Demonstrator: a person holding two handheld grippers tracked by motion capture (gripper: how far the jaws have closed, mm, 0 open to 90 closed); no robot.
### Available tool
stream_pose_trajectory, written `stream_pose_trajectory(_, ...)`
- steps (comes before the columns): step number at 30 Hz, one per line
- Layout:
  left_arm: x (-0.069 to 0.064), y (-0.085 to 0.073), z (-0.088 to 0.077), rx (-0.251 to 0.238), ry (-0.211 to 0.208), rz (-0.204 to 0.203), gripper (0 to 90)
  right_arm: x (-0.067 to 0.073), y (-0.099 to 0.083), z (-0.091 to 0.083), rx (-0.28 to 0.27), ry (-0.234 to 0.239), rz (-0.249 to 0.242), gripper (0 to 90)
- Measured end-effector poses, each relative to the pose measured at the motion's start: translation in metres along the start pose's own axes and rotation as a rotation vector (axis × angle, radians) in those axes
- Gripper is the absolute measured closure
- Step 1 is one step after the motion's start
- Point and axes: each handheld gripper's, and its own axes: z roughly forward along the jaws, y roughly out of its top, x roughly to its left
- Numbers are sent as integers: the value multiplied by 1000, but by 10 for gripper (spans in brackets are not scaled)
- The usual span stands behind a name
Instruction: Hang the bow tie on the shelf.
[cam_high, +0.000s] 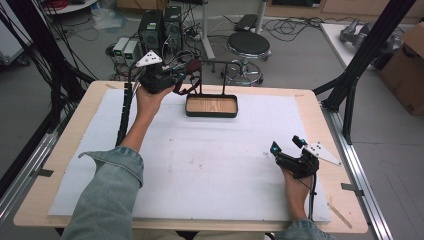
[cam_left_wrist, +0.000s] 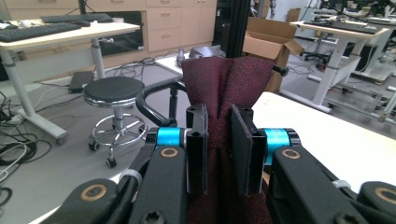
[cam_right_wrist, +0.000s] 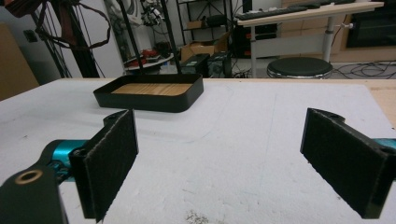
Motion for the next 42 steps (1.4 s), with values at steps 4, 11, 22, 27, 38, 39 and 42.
stream_pose_trajectory(4,2,2,3,-1,8,11,765,0,0,0,2,3,3,104)
stream_pose_trajectory(11,10,1,5,-24,29,-10,765,0,0,0,1,7,0,104)
stream_pose_trajectory(22,23,-3,10,-42,58,-42,764,0,0,0,2,8,-1,104)
stream_pose_trajectory(27,28,-3,12,-46,77,-49,764,-1,0,1,3,11,-2,104)
stream_pose_trajectory(38,34,-11,14,-30,75,-62,756,-1,0,1,5,12,2,104)
stream_pose_trajectory(39,34,-11,14,-28,76,-61,754,-1,0,1,5,12,3,104)
stream_pose_trajectory(42,36,-15,13,-24,95,-65,755,-1,0,1,4,12,4,104)
